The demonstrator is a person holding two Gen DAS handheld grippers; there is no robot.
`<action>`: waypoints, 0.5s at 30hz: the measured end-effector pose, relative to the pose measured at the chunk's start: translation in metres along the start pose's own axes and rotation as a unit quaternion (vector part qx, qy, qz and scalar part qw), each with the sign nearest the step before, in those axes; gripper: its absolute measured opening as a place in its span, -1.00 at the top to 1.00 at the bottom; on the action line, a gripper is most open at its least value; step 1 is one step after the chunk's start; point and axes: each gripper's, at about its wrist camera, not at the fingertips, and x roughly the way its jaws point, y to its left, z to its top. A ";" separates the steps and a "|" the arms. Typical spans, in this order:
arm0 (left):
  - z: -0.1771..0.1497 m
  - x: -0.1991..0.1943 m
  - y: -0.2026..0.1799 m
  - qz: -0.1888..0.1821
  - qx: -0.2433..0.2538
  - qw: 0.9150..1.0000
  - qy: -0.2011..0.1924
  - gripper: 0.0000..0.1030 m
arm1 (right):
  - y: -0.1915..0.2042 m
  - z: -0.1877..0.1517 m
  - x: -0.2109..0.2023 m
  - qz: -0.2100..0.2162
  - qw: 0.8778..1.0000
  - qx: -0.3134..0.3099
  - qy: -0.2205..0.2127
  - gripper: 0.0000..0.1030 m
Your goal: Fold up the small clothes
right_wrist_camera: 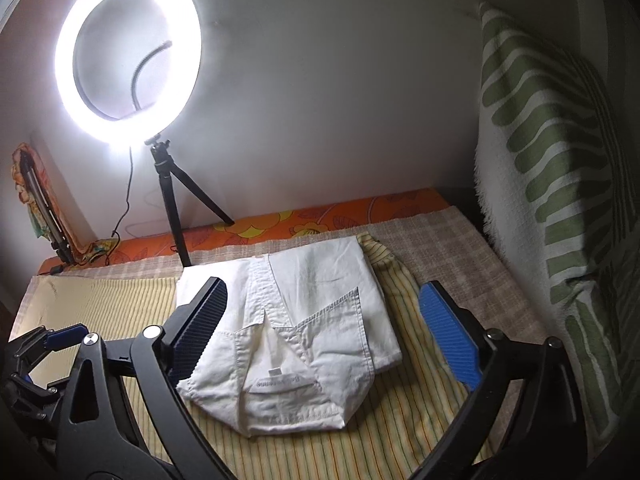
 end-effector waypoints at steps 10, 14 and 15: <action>-0.023 -0.074 -0.021 0.010 0.010 0.999 -0.031 -0.94 | 0.028 -0.018 -0.065 0.008 1.000 -0.005 -0.002 -1.00; -0.038 -0.107 -0.023 0.013 0.011 0.999 -0.045 -0.99 | 0.041 -0.031 -0.091 0.003 1.000 -0.001 -0.005 -1.00; -0.042 -0.114 -0.023 0.014 0.011 0.999 -0.048 -0.99 | 0.044 -0.036 -0.097 0.003 1.000 0.004 -0.007 -1.00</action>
